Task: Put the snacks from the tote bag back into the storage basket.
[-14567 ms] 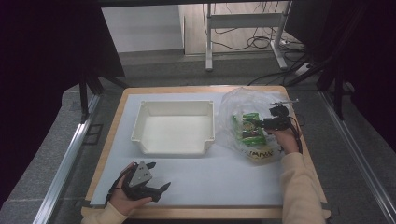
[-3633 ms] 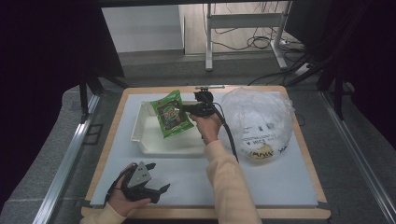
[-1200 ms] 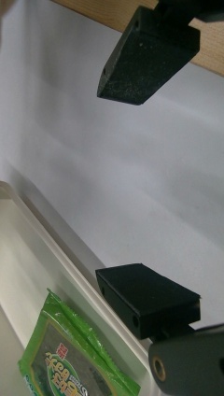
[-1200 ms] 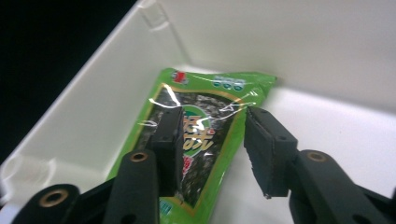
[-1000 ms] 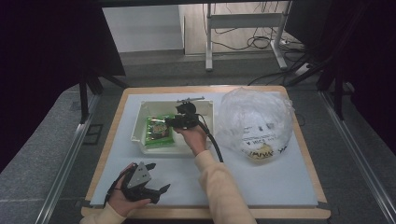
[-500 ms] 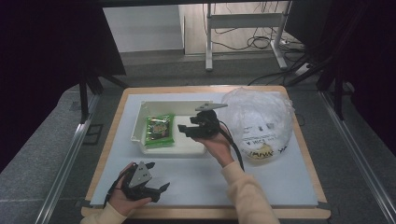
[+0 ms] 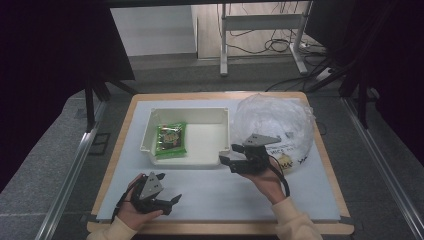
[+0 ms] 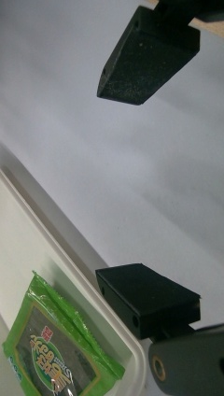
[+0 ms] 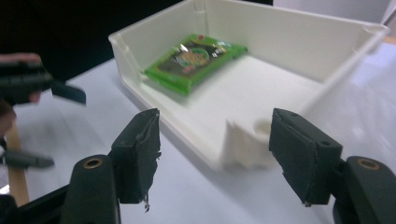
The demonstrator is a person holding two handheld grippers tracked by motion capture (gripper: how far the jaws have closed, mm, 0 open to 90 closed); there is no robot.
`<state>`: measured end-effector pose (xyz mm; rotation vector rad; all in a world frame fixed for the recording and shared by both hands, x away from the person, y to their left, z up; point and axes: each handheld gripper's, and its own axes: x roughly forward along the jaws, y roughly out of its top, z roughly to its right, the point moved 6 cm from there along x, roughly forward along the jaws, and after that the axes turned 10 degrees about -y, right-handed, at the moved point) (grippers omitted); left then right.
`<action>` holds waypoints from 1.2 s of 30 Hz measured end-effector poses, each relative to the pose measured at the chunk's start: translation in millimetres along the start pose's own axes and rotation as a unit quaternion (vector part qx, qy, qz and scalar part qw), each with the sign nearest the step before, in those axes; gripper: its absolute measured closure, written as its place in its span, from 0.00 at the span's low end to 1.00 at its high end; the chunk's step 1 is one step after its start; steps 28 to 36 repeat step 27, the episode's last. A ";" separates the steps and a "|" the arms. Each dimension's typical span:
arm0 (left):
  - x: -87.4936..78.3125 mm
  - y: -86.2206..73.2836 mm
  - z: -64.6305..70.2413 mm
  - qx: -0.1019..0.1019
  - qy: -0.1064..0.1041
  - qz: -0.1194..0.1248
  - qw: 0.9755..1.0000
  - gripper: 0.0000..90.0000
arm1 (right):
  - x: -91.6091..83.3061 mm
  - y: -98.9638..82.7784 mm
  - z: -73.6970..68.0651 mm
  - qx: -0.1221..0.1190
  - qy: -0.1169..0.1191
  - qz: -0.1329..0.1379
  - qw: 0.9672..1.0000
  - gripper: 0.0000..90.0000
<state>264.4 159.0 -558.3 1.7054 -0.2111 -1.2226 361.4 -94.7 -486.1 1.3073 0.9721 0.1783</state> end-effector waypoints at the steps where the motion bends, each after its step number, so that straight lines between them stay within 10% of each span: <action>1: 0.0 -0.2 -0.3 0.000 0.001 0.000 1.000 0.14 | -10.0 -9.7 3.8 -0.006 -0.001 0.000 1.000 0.38; 11: -0.3 -2.7 -4.9 0.000 0.006 -0.004 1.000 0.14 | -28.9 -49.1 20.7 -0.010 -0.016 -0.020 1.000 0.37; 36: 1.8 -0.2 -3.5 0.004 0.002 -0.001 1.000 0.14 | -33.6 -50.1 19.5 -0.025 -0.029 -0.005 0.999 0.32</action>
